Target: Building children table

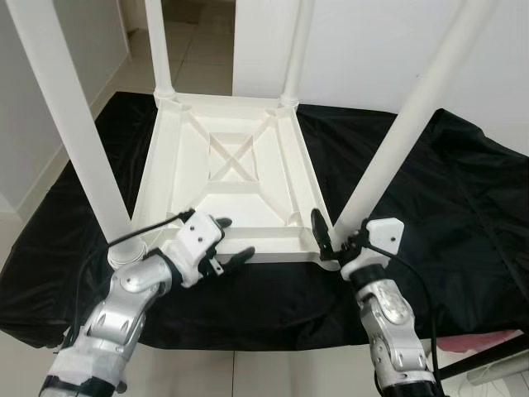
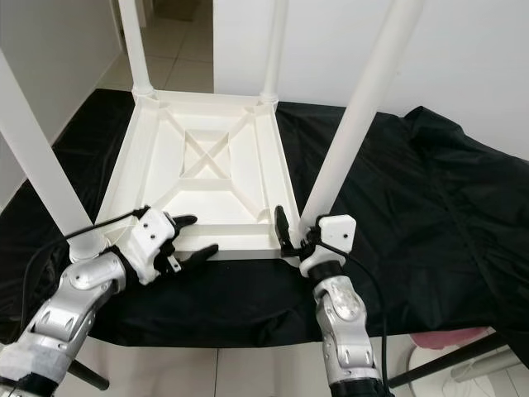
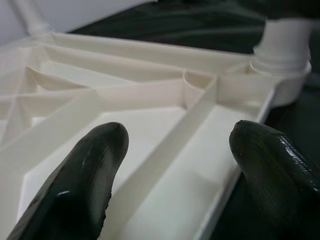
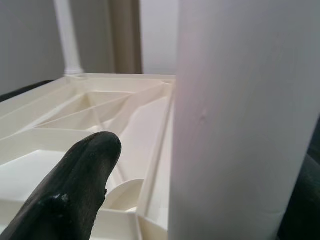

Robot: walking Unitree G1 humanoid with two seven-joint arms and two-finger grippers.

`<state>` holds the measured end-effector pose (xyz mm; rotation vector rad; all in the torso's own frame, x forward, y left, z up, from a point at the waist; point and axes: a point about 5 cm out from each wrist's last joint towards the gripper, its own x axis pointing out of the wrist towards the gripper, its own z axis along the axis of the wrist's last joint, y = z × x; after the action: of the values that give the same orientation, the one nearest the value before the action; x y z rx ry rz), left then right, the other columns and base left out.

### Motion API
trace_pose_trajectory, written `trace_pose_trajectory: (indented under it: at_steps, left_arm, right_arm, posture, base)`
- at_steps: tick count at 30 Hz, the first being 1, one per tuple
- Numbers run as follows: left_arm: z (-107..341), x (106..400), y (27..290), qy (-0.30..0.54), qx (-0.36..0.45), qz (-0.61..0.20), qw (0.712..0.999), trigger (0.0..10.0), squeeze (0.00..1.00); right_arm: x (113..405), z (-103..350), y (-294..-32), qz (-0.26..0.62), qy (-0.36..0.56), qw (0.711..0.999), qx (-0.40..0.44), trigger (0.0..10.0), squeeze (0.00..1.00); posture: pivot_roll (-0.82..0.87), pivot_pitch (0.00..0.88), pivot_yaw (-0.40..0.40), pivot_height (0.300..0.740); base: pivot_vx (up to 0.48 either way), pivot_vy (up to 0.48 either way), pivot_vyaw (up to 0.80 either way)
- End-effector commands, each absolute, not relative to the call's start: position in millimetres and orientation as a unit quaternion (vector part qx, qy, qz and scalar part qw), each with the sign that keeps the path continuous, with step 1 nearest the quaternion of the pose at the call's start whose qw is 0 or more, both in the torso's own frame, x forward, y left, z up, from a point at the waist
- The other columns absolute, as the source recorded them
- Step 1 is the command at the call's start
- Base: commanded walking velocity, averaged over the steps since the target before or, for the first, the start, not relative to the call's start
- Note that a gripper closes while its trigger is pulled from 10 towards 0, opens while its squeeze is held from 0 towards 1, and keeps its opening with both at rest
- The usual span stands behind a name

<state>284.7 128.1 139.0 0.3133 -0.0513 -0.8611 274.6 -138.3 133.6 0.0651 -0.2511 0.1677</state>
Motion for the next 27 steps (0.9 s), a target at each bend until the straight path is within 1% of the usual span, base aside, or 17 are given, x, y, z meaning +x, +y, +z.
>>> trace_pose_trajectory:
  at_steps: [1,3,7,10,12,13,15,16,17,20,21,22,24,27]
  left_arm:
    - [139.9,287.5,128.3,-0.028,0.153,-0.383,0.91,10.0,0.0]
    - [141.1,286.2,125.1,-0.031,0.146,-0.382,0.912,10.0,0.0]
    - [136.3,268.1,108.6,-0.022,0.114,-0.408,0.905,10.0,0.0]
    - [135.1,264.9,106.5,-0.018,0.111,-0.416,0.902,10.0,0.0]
    - [132.5,250.7,93.6,-0.011,0.099,-0.457,0.884,10.0,0.0]
    - [132.5,250.7,93.6,-0.011,0.099,-0.457,0.884,10.0,0.0]
    - [130.7,239.2,81.9,-0.009,0.088,-0.489,0.868,10.0,0.0]
    - [130.7,239.2,81.9,-0.009,0.088,-0.489,0.868,10.0,0.0]
    - [130.4,235.7,77.7,-0.006,0.079,-0.498,0.864,10.0,0.0]
    - [130.4,233.9,75.7,-0.004,0.074,-0.502,0.862,10.0,0.0]
    - [129.9,230.8,74.3,0.006,0.059,-0.51,0.858,10.0,0.0]
    - [129.3,228.0,73.8,0.013,0.048,-0.517,0.855,10.0,0.0]
    - [128.3,224.6,74.3,0.023,0.036,-0.52,0.853,10.0,0.0]
    - [126.1,217.6,75.9,0.049,-0.01,-0.524,0.85,10.0,0.0]
  right_arm:
    - [275.8,133.1,-137.4,0.076,-0.118,0.99,0.026,10.0,0.0]
    - [276.2,133.6,-136.6,0.066,-0.114,0.991,0.025,10.0,0.0]
    - [276.9,137.1,-134.0,0.031,-0.102,0.994,0.035,10.0,0.0]
    - [277.0,137.5,-133.9,0.026,-0.101,0.994,0.038,10.0,0.0]
    - [277.6,137.8,-132.5,0.016,-0.097,0.994,0.049,10.0,0.0]
    - [277.6,137.8,-132.5,0.016,-0.097,0.994,0.049,10.0,0.0]
    - [278.6,138.0,-129.7,0.009,-0.096,0.994,0.055,10.0,0.0]
    - [278.6,138.0,-129.7,0.009,-0.096,0.994,0.055,10.0,0.0]
    - [279.0,138.5,-129.0,0.004,-0.097,0.994,0.057,0.9,0.0]
    - [279.2,138.8,-128.9,0.0,-0.098,0.994,0.057,0.9,0.0]
    - [279.6,139.3,-129.3,-0.009,-0.095,0.994,0.049,7.7,0.0]
    - [279.9,139.5,-129.5,-0.013,-0.092,0.994,0.048,10.0,0.0]
    - [280.1,140.8,-130.1,-0.018,-0.09,0.995,0.046,10.0,0.0]
    - [279.9,143.6,-131.6,-0.027,-0.089,0.995,0.045,10.0,0.0]
  posture:
    - [-0.01,0.0,-0.088,0.74]
    - [-0.01,0.0,-0.088,0.74]
    - [-0.01,0.0,-0.084,0.74]
    - [-0.01,0.0,-0.084,0.74]
    - [0.0,0.002,-0.085,0.74]
    - [0.0,0.002,-0.085,0.74]
    - [0.0,0.005,-0.086,0.74]
    - [0.0,0.005,-0.086,0.74]
    - [0.0,0.005,-0.086,0.74]
    - [0.0,0.005,-0.086,0.74]
    - [0.0,0.008,-0.085,0.74]
    - [0.0,0.01,-0.084,0.74]
    - [0.0,0.01,-0.084,0.74]
    - [0.0,0.013,-0.08,0.74]
  base:
    - [0.0,0.0,0.0]
    - [0.0,0.0,0.0]
    - [0.0,0.0,0.0]
    - [0.0,0.0,0.0]
    - [0.0,0.0,0.0]
    - [0.0,0.0,0.0]
    - [0.0,0.0,0.0]
    - [0.0,0.0,0.0]
    - [0.0,0.0,0.0]
    - [0.0,0.0,0.0]
    - [0.0,0.0,0.0]
    - [0.0,0.0,0.0]
    - [0.0,0.0,0.0]
    - [0.0,0.0,0.0]
